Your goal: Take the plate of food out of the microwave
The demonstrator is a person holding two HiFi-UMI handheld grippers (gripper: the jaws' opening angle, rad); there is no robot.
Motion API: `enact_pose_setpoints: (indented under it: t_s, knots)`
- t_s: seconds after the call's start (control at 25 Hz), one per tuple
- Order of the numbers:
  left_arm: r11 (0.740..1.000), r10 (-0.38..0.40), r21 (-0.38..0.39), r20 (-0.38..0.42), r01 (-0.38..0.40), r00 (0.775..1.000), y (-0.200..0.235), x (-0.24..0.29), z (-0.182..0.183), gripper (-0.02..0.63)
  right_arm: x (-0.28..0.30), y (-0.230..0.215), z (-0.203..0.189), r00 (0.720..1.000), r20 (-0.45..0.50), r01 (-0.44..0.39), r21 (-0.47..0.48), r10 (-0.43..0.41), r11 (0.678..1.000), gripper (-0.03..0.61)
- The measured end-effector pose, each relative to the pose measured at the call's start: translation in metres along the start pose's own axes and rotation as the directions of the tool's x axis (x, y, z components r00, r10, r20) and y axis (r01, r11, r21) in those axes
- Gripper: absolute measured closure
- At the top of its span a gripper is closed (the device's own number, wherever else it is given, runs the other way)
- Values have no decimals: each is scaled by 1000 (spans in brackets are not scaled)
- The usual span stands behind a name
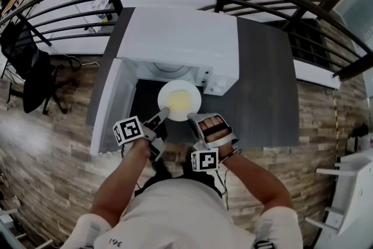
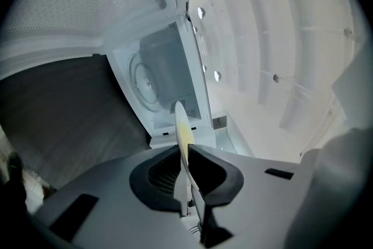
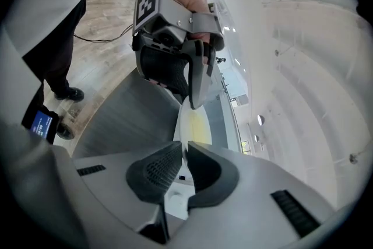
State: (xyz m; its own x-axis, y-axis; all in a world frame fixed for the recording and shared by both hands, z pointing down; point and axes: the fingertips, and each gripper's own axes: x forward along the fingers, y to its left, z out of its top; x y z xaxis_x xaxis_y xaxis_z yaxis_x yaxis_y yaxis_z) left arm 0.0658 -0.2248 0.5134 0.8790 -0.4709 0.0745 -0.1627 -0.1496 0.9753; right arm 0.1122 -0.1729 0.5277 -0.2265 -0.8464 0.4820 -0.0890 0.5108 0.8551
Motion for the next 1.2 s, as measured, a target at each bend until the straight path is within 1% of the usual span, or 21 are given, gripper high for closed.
enact_pose_setpoints:
  t_s: [0.12,0.28,0.4,0.48,0.84,1.2]
  knots:
    - [1000,-4,0,-25,4,1000,-12,-3,-7,592,-14,-4,2,1000,-4,1,4,-1,1000,548]
    - [999,-40,-15,-50,39,998,-34,-6,-16,589,-32,-14,6,1000,-8,13,3,-13,1000,548]
    - [999,-41,-16,-67,40,997,-46,-11,-21,588,-46,-21,7,999,-17,27,-25,-27,999,548]
    - [999,-46,-15,-75,45,996,-56,-14,-23,588,-53,-23,11,1000,-8,25,-13,-25,1000,549]
    - [998,-68,-1,-84,69,994,-92,-25,-23,586,-79,-54,21,996,2,90,-46,-90,995,548]
    - [996,-84,5,-86,85,993,-119,-29,-16,583,-93,-80,27,991,17,135,-59,-134,989,549]
